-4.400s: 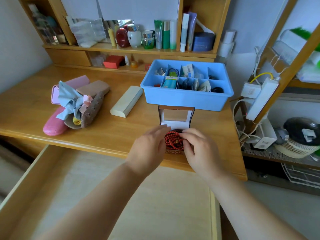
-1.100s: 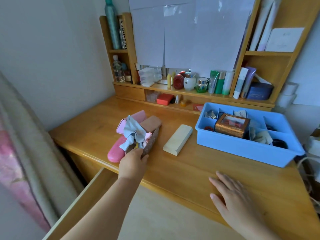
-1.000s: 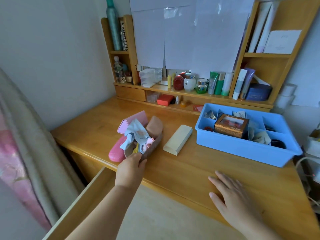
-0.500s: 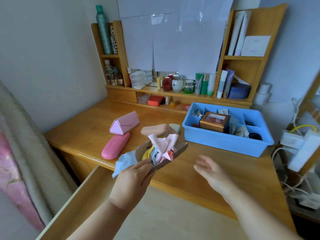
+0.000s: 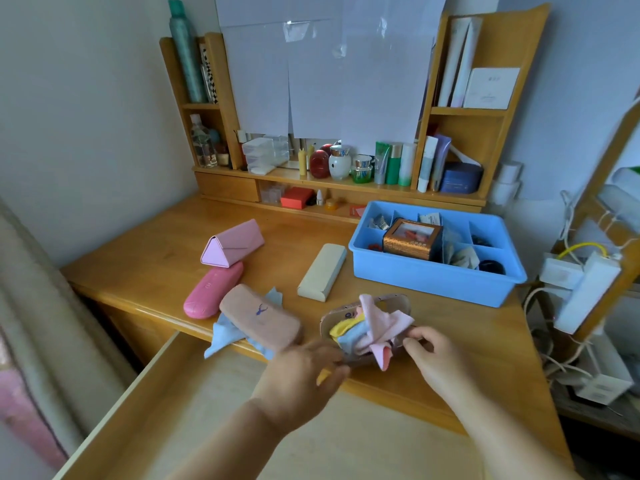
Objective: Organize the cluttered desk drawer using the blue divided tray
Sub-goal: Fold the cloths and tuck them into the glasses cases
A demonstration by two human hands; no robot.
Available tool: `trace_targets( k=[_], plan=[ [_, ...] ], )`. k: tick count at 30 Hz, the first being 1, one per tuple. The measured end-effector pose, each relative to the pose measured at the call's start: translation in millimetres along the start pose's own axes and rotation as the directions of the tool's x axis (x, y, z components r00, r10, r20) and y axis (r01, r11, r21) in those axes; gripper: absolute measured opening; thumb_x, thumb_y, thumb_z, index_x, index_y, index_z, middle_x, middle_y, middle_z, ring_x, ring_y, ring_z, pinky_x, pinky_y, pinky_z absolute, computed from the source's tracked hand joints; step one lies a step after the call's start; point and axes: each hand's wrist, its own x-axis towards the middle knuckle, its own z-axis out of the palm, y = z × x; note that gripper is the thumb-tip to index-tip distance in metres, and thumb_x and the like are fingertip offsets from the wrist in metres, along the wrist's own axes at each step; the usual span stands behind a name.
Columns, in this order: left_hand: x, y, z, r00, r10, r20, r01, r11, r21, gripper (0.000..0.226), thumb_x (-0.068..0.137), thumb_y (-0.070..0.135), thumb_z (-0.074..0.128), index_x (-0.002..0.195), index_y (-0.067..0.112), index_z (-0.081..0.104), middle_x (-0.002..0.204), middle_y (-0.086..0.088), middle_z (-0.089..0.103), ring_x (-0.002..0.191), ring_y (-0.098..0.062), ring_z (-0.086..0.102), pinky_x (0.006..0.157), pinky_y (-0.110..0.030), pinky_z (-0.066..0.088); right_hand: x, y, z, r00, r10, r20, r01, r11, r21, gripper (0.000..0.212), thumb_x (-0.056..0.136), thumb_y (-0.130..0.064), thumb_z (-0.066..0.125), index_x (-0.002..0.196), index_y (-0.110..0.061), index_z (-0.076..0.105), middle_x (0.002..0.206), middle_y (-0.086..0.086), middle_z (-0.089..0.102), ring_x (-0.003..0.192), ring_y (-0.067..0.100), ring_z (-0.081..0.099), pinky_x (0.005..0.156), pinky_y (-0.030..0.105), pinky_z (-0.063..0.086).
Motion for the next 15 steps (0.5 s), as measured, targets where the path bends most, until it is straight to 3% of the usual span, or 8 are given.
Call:
trace_targets(
  k=[2, 3, 5, 6, 8, 10, 13, 15],
  plan=[
    [-1.0, -16.4, -11.9, 0.953, -0.144, -0.267, 0.160, 0.986, 0.037, 0.022, 0.083, 0.037, 0.050, 0.078, 0.020, 0.063, 0.082, 0.005, 0.063, 0.075, -0.020, 0.060, 0.064, -0.030, 0.047, -2.9, 2.7, 0.7, 0.993, -0.078, -0.085, 0.061, 0.980, -0.191, 0.011, 0.088, -0.037, 0.055, 0.096, -0.036, 0.062, 0.098, -0.013, 0.054, 0.078, 0.006, 0.055, 0.061, 0.025, 0.045],
    [-1.0, -29.9, -19.4, 0.897, -0.274, -0.347, 0.315, 0.947, 0.069, 0.018, 0.082, 0.034, 0.054, 0.081, 0.019, 0.064, 0.086, 0.002, 0.062, 0.079, -0.023, 0.058, 0.068, -0.032, 0.047, -3.5, 3.2, 1.5, 0.977, -0.152, -0.149, 0.103, 0.951, -0.292, 0.016, 0.087, -0.037, 0.057, 0.101, -0.032, 0.064, 0.103, -0.009, 0.050, 0.080, 0.008, 0.054, 0.059, 0.023, 0.042],
    [-1.6, -54.3, -27.7, 0.815, -0.507, -0.280, 0.562, 0.811, 0.166, 0.032, 0.084, 0.035, 0.060, 0.112, 0.020, 0.061, 0.115, 0.000, 0.056, 0.105, -0.025, 0.051, 0.088, -0.035, 0.045, -4.5, 1.9, 2.8, 0.897, -0.380, -0.227, 0.256, 0.865, -0.432, 0.024, 0.081, -0.026, 0.069, 0.104, -0.020, 0.068, 0.107, -0.001, 0.053, 0.085, 0.016, 0.056, 0.063, 0.025, 0.043],
    [-1.2, -63.6, -28.1, 0.796, -0.570, -0.204, 0.602, 0.781, 0.166, 0.045, 0.085, 0.039, 0.061, 0.126, 0.022, 0.054, 0.127, 0.001, 0.049, 0.115, -0.024, 0.045, 0.094, -0.036, 0.043, -5.6, 0.6, 4.0, 0.844, -0.483, -0.235, 0.340, 0.819, -0.462, 0.028, 0.076, -0.019, 0.074, 0.103, -0.014, 0.069, 0.104, 0.002, 0.057, 0.085, 0.021, 0.058, 0.065, 0.027, 0.045],
    [4.0, -70.8, -26.8, 0.803, -0.583, -0.123, 0.594, 0.797, 0.105, 0.058, 0.085, 0.045, 0.061, 0.137, 0.027, 0.043, 0.138, 0.006, 0.039, 0.121, -0.024, 0.039, 0.097, -0.035, 0.040, -6.8, -2.2, 6.4, 0.793, -0.573, -0.208, 0.433, 0.770, -0.470, 0.044, 0.067, -0.010, 0.081, 0.109, -0.010, 0.066, 0.103, 0.005, 0.061, 0.087, 0.024, 0.061, 0.069, 0.028, 0.045],
    [11.7, -74.7, -27.6, 0.842, -0.528, -0.112, 0.539, 0.830, 0.141, 0.059, 0.084, 0.046, 0.061, 0.138, 0.033, 0.041, 0.142, 0.010, 0.035, 0.118, -0.024, 0.037, 0.095, -0.033, 0.040, -5.9, -5.2, 8.5, 0.807, -0.572, -0.149, 0.468, 0.772, -0.429, 0.058, 0.067, -0.005, 0.081, 0.121, -0.013, 0.060, 0.111, 0.004, 0.060, 0.094, 0.022, 0.060, 0.071, 0.023, 0.042],
    [23.4, -92.5, -42.2, 0.898, -0.438, 0.034, 0.419, 0.877, 0.233, 0.062, 0.083, 0.025, 0.055, 0.139, 0.041, 0.036, 0.146, 0.018, 0.032, 0.111, -0.020, 0.041, 0.091, -0.029, 0.040, 0.8, -4.2, 9.5, 0.831, -0.555, -0.028, 0.502, 0.771, -0.392, 0.049, 0.074, -0.001, 0.073, 0.118, -0.021, 0.063, 0.127, -0.004, 0.051, 0.100, 0.014, 0.056, 0.069, 0.011, 0.037],
    [32.8, -104.9, -54.6, 0.901, -0.403, 0.159, 0.333, 0.878, 0.343, 0.075, 0.080, 0.009, 0.053, 0.142, 0.043, 0.026, 0.149, 0.017, 0.024, 0.115, -0.020, 0.042, 0.092, -0.028, 0.039, 5.4, -2.4, 7.0, 0.851, -0.522, 0.056, 0.506, 0.788, -0.351, 0.038, 0.081, -0.007, 0.067, 0.111, -0.029, 0.064, 0.124, -0.017, 0.050, 0.099, 0.004, 0.053, 0.068, 0.008, 0.038]
  ],
)
